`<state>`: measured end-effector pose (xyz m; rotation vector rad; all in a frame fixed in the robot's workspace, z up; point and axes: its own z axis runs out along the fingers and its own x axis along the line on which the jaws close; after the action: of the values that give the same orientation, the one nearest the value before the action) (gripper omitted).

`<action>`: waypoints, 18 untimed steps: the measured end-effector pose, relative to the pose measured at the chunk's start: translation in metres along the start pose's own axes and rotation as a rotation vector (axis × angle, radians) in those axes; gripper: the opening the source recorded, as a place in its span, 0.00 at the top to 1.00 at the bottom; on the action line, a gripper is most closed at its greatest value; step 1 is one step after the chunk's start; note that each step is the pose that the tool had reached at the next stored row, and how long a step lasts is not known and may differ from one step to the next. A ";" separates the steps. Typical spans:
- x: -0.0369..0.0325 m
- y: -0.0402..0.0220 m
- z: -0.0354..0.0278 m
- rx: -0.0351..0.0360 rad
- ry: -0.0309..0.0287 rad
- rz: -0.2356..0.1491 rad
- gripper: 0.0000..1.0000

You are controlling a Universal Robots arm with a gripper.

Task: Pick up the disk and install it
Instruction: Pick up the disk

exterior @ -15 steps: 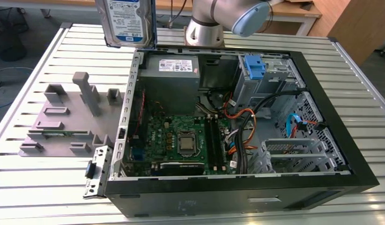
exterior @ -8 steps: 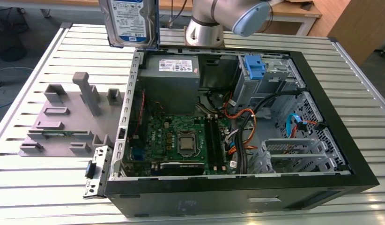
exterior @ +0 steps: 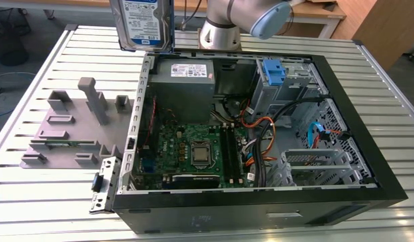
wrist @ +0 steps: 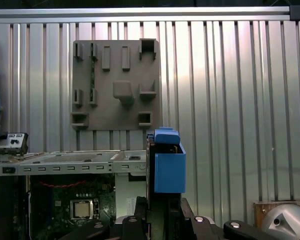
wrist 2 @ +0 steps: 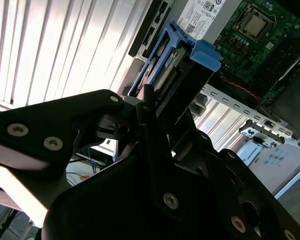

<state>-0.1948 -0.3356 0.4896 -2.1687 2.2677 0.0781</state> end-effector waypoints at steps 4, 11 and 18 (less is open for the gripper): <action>0.0000 -0.0007 -0.0001 -0.0001 0.0001 0.000 0.65; -0.0003 -0.0054 -0.0002 0.0000 0.0001 0.000 0.65; -0.0004 -0.0098 -0.0003 0.0000 0.0001 0.000 0.65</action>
<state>-0.1849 -0.3356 0.4896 -2.1687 2.2677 0.0780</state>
